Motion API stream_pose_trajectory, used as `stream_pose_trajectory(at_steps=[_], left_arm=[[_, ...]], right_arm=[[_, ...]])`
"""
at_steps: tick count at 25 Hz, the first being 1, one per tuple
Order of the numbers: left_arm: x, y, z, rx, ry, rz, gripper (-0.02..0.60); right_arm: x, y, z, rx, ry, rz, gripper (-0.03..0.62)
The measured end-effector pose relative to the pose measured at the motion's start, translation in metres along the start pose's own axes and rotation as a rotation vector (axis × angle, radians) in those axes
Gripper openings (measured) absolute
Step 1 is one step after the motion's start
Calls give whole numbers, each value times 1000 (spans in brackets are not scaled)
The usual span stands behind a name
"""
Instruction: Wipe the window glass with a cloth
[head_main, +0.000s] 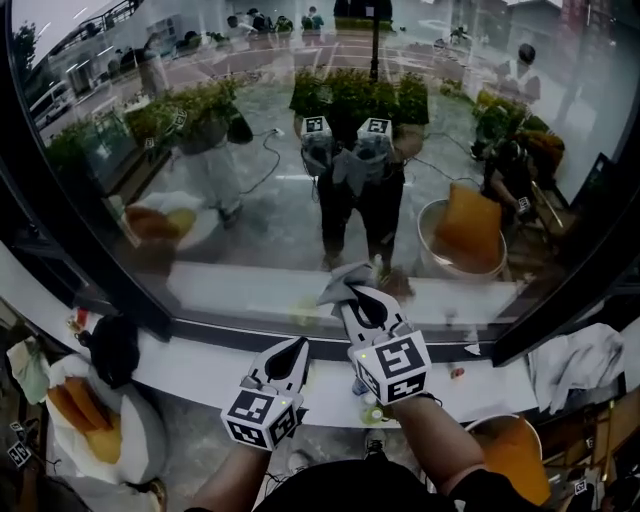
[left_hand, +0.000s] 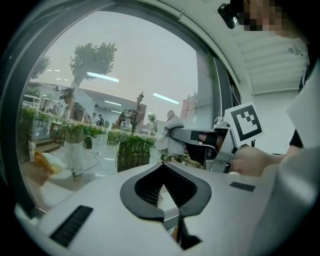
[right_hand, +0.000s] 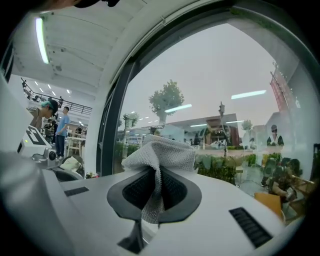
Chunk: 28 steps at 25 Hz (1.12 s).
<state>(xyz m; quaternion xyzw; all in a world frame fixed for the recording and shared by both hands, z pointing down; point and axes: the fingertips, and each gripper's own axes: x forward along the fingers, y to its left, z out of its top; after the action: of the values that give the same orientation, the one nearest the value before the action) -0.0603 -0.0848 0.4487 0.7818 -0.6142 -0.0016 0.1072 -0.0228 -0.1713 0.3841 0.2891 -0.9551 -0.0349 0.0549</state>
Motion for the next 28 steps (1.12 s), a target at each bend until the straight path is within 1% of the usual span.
stream_pose_trajectory(at_steps=[5, 9, 11, 13, 15, 19, 24, 28], left_arm=[[23, 3, 15, 9, -16, 94, 8], [32, 9, 31, 9, -29, 172, 8], [36, 13, 40, 1, -35, 201, 8], [43, 14, 42, -16, -35, 214, 8], [51, 15, 32, -25, -18, 217, 8], [66, 18, 3, -7, 23, 210, 8], [76, 43, -6, 51, 61, 156, 8], [82, 62, -2, 54, 65, 127, 8]], right_arm=[[27, -25, 9, -33, 3, 43, 40], [45, -34, 22, -45, 5, 82, 40], [55, -38, 29, -50, 15, 105, 40], [64, -46, 30, -52, 31, 120, 40], [70, -51, 19, -36, 43, 127, 40], [79, -55, -17, -5, 42, 125, 40], [103, -52, -22, 4, 43, 91, 39], [119, -51, -25, 8, 55, 64, 40]])
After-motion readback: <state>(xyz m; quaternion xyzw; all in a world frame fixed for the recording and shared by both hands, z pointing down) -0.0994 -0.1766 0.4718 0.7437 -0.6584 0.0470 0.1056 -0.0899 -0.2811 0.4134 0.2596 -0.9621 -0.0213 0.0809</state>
